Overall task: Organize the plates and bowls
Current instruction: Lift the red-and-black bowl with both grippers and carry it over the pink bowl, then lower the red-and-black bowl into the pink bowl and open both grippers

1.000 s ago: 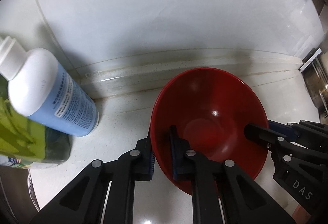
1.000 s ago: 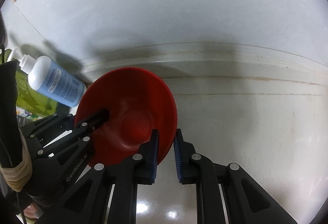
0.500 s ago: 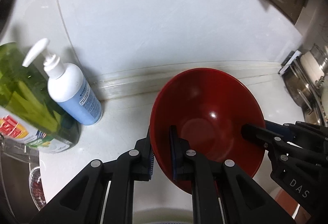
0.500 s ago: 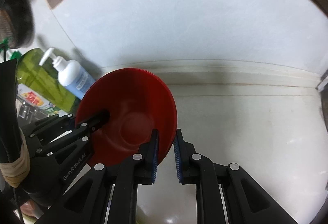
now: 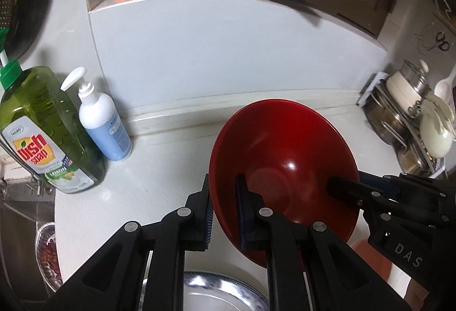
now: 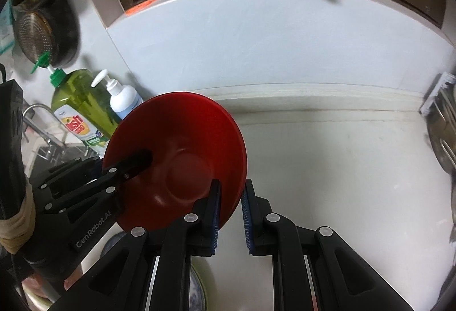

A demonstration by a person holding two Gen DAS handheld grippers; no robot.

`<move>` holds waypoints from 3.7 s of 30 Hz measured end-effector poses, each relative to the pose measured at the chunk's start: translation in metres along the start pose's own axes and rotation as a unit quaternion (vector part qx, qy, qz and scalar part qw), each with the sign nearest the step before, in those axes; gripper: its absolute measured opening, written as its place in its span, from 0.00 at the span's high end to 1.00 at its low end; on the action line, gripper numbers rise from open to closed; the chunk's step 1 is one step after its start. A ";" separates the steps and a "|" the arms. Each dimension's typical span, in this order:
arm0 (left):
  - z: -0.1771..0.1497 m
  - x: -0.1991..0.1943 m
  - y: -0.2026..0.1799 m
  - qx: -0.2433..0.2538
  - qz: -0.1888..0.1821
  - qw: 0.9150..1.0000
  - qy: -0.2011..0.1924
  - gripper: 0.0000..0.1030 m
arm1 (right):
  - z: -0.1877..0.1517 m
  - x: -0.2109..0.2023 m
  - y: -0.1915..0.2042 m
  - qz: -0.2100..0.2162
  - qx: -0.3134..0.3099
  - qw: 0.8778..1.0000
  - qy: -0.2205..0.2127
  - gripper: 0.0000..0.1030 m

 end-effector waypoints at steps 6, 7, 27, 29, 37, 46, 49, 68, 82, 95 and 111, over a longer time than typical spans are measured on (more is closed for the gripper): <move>-0.011 -0.017 -0.020 -0.001 -0.011 1.000 -0.003 0.86 | -0.011 -0.029 -0.012 -0.005 0.006 1.000 -0.013 0.85; -0.013 -0.020 -0.025 0.001 -0.013 1.000 -0.005 0.86 | -0.013 -0.034 -0.015 -0.007 0.007 1.000 -0.015 0.85; -0.060 -0.058 -0.129 0.032 -0.069 0.997 0.012 0.84 | -0.074 -0.128 -0.077 -0.040 0.033 0.998 -0.038 0.85; -0.065 -0.059 -0.140 0.037 -0.077 0.996 0.018 0.84 | -0.080 -0.135 -0.086 -0.046 0.039 0.997 -0.039 0.85; -0.083 -0.056 -0.176 0.059 -0.101 0.992 0.040 0.82 | -0.101 -0.157 -0.117 -0.069 0.060 0.995 -0.037 0.85; -0.105 -0.046 -0.189 0.067 -0.102 0.990 0.073 0.82 | -0.123 -0.156 -0.136 -0.081 0.067 0.994 -0.018 0.85; -0.111 -0.043 -0.189 0.068 -0.098 0.990 0.081 0.82 | -0.130 -0.154 -0.139 -0.080 0.065 0.995 -0.012 0.85; -0.140 -0.020 -0.190 0.072 -0.083 0.986 0.126 0.82 | -0.163 -0.122 -0.151 -0.069 0.076 0.994 0.041 0.85; -0.149 -0.010 -0.194 0.078 -0.077 0.984 0.141 0.82 | -0.169 -0.111 -0.155 -0.072 0.076 0.993 0.049 0.85; -0.150 -0.008 -0.201 0.093 -0.088 0.981 0.142 0.67 | -0.174 -0.107 -0.151 -0.078 0.069 0.993 0.054 0.84; -0.131 -0.029 -0.199 0.111 -0.077 0.987 0.088 0.33 | -0.172 -0.116 -0.153 -0.087 0.060 0.994 0.035 0.64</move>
Point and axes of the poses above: each gripper's, at about its wrist camera, not at the fingertips, and x roughly the way its jaws point, y to its left, z to its top, the point moved 2 cm from there along x, roughly the way its jaws point, and after that the axes turned 14 degrees about -y, right-handed, at the moved point
